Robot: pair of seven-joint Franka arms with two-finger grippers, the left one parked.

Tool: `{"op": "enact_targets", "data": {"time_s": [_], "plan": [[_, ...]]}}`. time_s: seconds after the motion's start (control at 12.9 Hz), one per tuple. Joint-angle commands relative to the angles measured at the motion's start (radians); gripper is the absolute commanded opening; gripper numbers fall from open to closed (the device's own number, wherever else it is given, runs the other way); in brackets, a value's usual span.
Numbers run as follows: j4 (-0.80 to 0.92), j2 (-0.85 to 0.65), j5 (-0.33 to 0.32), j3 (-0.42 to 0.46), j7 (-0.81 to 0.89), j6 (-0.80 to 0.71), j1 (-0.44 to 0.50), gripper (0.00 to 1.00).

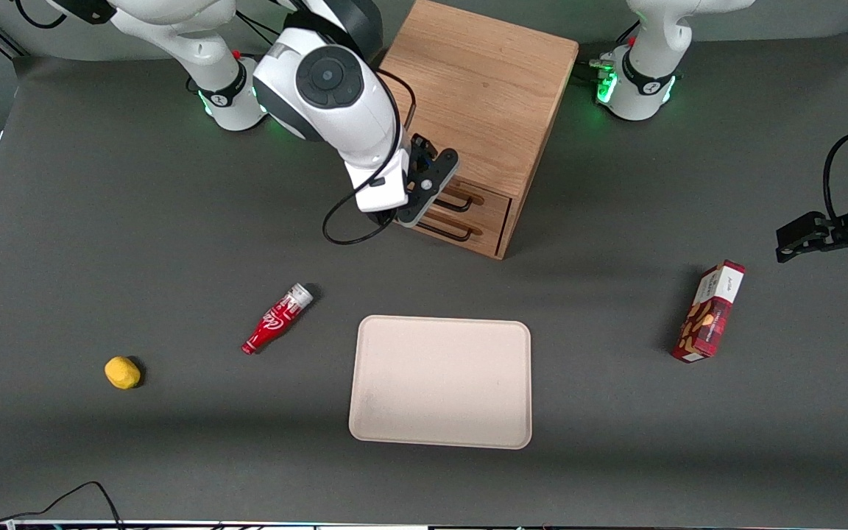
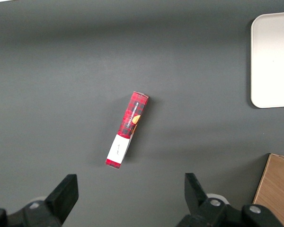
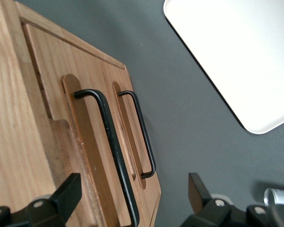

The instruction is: Open upper drawer

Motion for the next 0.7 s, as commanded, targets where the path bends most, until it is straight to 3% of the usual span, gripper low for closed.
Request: {"op": "enact_targets", "data": {"time_s": [0.0,0.62], "plan": [[-0.004,0.025,-0.031,0.008,-0.048,0.039,0.004,1.00],[-0.072,0.050,-0.054,-0.029,-0.115,0.146,0.004,1.00]]}}
